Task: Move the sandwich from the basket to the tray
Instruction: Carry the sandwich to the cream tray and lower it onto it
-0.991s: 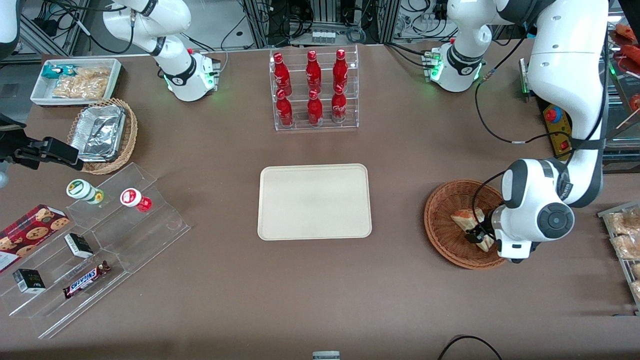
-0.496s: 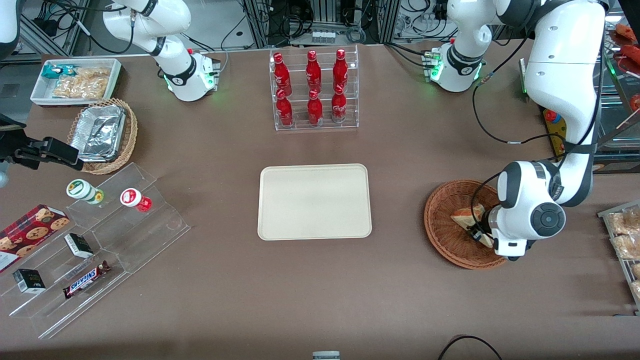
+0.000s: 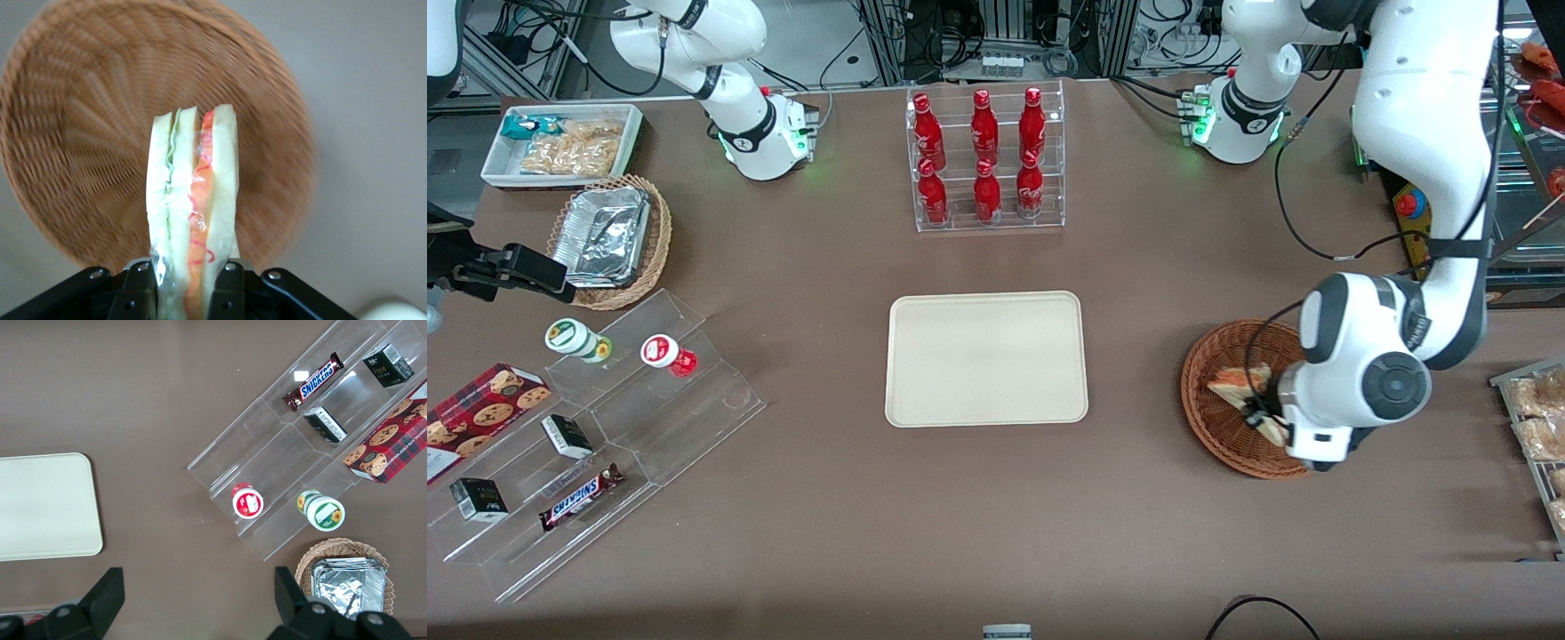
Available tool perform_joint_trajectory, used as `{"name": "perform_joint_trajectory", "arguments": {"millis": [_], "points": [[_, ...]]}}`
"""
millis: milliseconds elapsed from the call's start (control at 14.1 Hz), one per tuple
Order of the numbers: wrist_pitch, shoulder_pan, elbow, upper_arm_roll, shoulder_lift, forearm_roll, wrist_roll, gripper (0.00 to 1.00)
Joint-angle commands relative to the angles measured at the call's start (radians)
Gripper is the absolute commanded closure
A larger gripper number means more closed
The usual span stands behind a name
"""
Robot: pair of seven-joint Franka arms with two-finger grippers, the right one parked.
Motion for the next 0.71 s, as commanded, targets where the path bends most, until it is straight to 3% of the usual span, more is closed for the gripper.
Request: {"name": "perform_joint_trajectory", "arguments": {"millis": [0, 354, 637], "points": [[-0.047, -0.163, 0.094, 0.005, 0.032, -0.003, -0.102, 0.82], [-0.03, -0.406, 0.307, -0.004, 0.23, 0.008, -0.098, 0.82], [0.035, -0.483, 0.403, -0.041, 0.344, 0.003, 0.006, 0.81]]}}
